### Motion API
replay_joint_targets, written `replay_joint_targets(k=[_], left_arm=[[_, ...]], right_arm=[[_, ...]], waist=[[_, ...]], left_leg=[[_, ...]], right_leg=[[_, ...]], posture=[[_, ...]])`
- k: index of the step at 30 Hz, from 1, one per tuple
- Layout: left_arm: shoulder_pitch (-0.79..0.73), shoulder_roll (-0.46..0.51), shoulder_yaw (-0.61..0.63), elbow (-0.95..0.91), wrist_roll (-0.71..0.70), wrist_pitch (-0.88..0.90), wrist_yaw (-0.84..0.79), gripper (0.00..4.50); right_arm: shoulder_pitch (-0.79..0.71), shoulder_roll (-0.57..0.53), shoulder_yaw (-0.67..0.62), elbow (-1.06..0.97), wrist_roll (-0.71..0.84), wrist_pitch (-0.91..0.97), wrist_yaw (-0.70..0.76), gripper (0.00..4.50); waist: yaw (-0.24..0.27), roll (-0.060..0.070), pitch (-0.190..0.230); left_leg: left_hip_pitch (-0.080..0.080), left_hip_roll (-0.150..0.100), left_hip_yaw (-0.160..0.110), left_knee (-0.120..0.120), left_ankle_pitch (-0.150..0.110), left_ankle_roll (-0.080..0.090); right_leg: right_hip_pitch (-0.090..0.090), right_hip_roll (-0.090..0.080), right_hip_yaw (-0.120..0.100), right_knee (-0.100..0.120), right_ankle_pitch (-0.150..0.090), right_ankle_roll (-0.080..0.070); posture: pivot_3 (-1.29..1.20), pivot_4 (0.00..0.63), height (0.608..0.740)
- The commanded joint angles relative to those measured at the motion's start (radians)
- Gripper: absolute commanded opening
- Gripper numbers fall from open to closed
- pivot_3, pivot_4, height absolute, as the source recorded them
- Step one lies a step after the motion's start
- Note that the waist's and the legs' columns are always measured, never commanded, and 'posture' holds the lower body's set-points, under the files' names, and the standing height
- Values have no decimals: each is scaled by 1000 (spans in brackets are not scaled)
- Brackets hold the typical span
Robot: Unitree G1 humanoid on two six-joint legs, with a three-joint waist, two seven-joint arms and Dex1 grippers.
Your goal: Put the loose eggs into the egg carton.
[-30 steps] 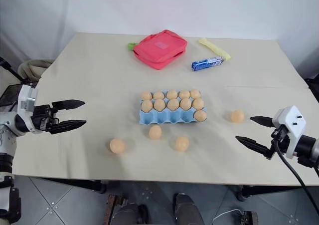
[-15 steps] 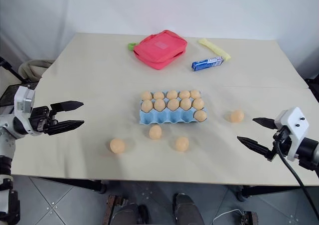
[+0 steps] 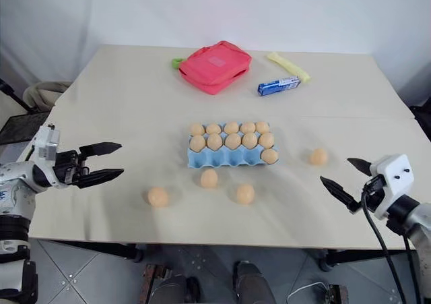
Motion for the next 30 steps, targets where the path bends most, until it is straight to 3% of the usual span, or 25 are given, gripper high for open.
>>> replay_joint_targets(k=[1, 13, 21, 30], left_arm=[[-19, -19, -3, 28, 16, -58, -13, 4484], [-88, -129, -34, 149, 57, -219, -41, 4484], [-121, -173, -46, 146, 50, -235, -58, 4484], [-137, -194, -56, 145, 46, -234, -62, 4484]], right_arm=[[-34, 14, 19, 10, -19, 10, -66, 4500], [-192, 185, 119, 62, -105, 124, -390, 4500], [-273, 224, 181, 173, -178, 91, -477, 4500], [-397, 231, 239, 389, -234, 36, -475, 4500]], waist=[[2, 0, 0], [1, 0, 0], [0, 0, 0], [-2, 0, 0]], left_leg=[[0, 0, 0, 0, 0, 0], [-1, 0, 0, 0, 0, 0], [-1, 0, 0, 0, 0, 0], [0, 0, 0, 0, 1, -1]], right_leg=[[0, 0, 0, 0, 0, 0], [0, 0, 0, 0, 0, -1], [0, 0, 0, 1, 0, 0], [0, 0, 0, 2, 0, 0]], posture=[[0, 150, 740], [0, 150, 740], [0, 150, 740], [0, 150, 740]])
